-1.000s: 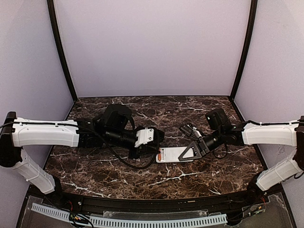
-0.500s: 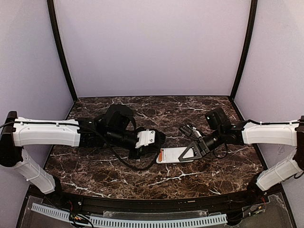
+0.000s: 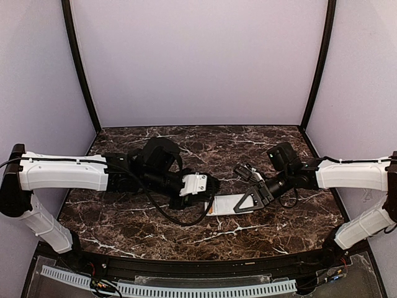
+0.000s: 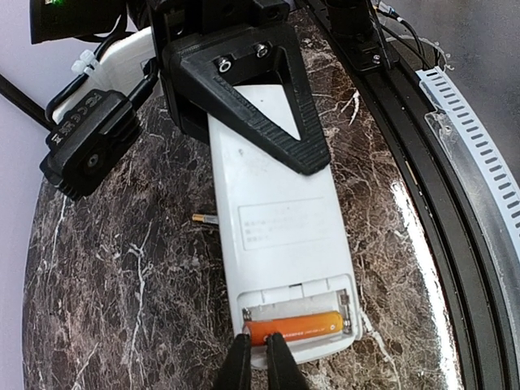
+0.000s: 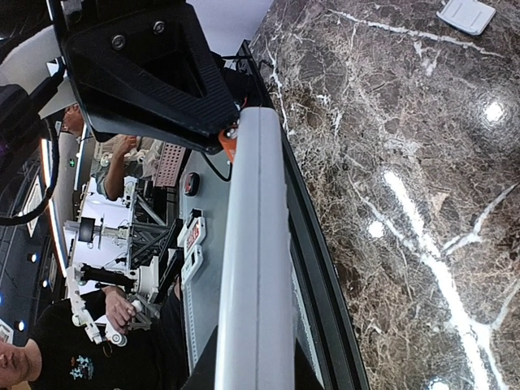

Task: Load the batteries into the remote control
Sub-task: Load the battery into the battery compartment.

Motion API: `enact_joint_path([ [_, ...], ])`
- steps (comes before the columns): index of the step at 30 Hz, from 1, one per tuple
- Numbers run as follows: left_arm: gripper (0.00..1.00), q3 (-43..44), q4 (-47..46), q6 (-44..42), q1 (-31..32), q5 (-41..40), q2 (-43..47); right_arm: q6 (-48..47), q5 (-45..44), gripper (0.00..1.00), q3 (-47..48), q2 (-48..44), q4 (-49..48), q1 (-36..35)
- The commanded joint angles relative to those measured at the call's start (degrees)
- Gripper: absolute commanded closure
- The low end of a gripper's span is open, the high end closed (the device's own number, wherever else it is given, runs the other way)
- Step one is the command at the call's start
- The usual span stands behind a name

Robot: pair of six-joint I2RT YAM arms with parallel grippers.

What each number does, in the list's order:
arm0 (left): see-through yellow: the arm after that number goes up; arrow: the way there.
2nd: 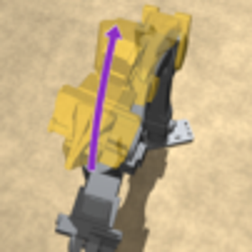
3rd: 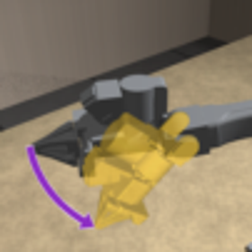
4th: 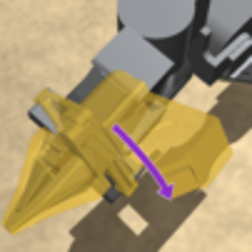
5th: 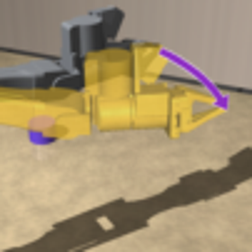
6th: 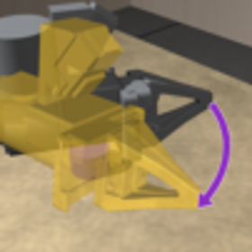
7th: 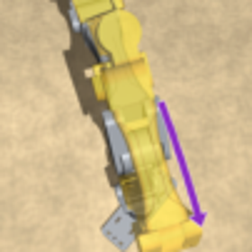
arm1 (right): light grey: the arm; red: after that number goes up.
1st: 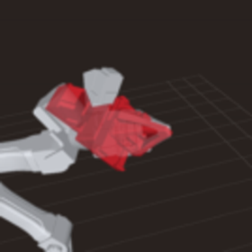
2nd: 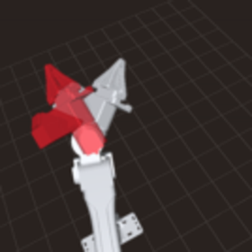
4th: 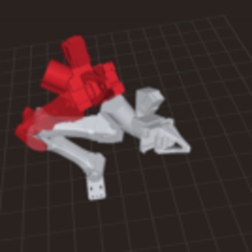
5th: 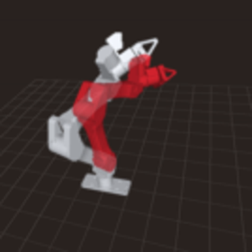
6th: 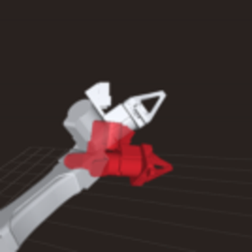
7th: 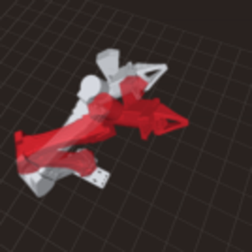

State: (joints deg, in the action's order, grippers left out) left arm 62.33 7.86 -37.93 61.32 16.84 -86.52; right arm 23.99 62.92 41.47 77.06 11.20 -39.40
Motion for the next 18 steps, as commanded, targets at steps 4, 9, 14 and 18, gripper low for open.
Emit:
enact_joint_path([
  [4,0.92,1.3,7.9,-2.1,0.6,-2.2,-0.7,-2.3,0.3,1.00,2.5,-0.3,-1.1,-0.5],
  [9,0.91,2.5,9.4,-1.9,1.2,-2.6,-1.4,-2.9,0.3,1.00,3.3,-0.1,-0.4,-0.5],
  [14,0.91,3.4,10.1,-1.7,1.7,-3.0,-2.8,-3.4,0.1,1.00,3.5,0.3,0.1,-0.5],
  [18,0.88,3.3,8.9,-0.7,1.7,-3.9,-2.3,-3.4,-0.1,1.00,3.2,0.5,0.2,-0.4],
])
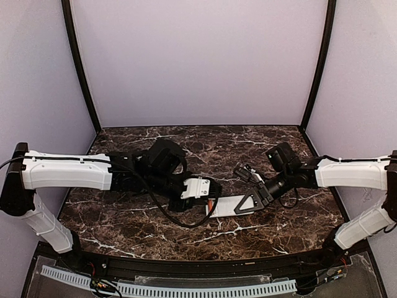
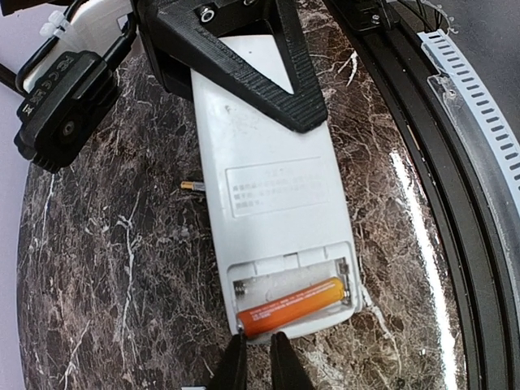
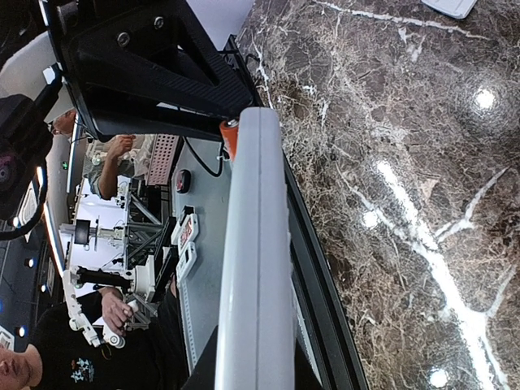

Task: Load the batteries into the remote control
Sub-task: Load the battery into the battery compartment.

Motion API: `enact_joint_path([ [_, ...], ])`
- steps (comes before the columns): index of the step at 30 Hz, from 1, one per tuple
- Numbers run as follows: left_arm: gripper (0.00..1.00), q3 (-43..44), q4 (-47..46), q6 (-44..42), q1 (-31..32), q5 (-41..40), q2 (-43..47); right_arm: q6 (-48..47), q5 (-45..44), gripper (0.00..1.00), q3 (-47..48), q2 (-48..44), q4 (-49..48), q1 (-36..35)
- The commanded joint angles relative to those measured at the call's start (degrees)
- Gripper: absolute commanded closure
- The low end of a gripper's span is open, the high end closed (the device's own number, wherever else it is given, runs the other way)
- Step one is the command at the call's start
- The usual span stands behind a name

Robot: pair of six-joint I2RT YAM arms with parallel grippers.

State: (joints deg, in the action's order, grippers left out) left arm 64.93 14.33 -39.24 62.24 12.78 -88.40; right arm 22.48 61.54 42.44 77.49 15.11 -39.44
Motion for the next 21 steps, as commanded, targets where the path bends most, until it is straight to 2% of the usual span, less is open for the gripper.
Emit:
enact_joint_path([
  [1,0.86,0.5,2.2,0.7,0.8,0.1,-0.1,-1.9,1.2,1.00,2.2,0.1,-3.7,-0.5],
  [6,0.78,0.5,1.7,1.3,0.8,-1.4,0.2,-2.0,1.1,1.00,2.1,0.3,-3.7,-0.5],
  [13,0.74,-0.3,-0.2,2.7,0.8,-3.1,1.5,-2.2,1.0,1.00,1.6,0.4,-3.7,-0.4],
  [21,0.62,-1.3,-2.4,3.8,0.5,-4.1,2.8,-2.3,0.9,1.00,1.4,0.6,-3.7,-0.4],
])
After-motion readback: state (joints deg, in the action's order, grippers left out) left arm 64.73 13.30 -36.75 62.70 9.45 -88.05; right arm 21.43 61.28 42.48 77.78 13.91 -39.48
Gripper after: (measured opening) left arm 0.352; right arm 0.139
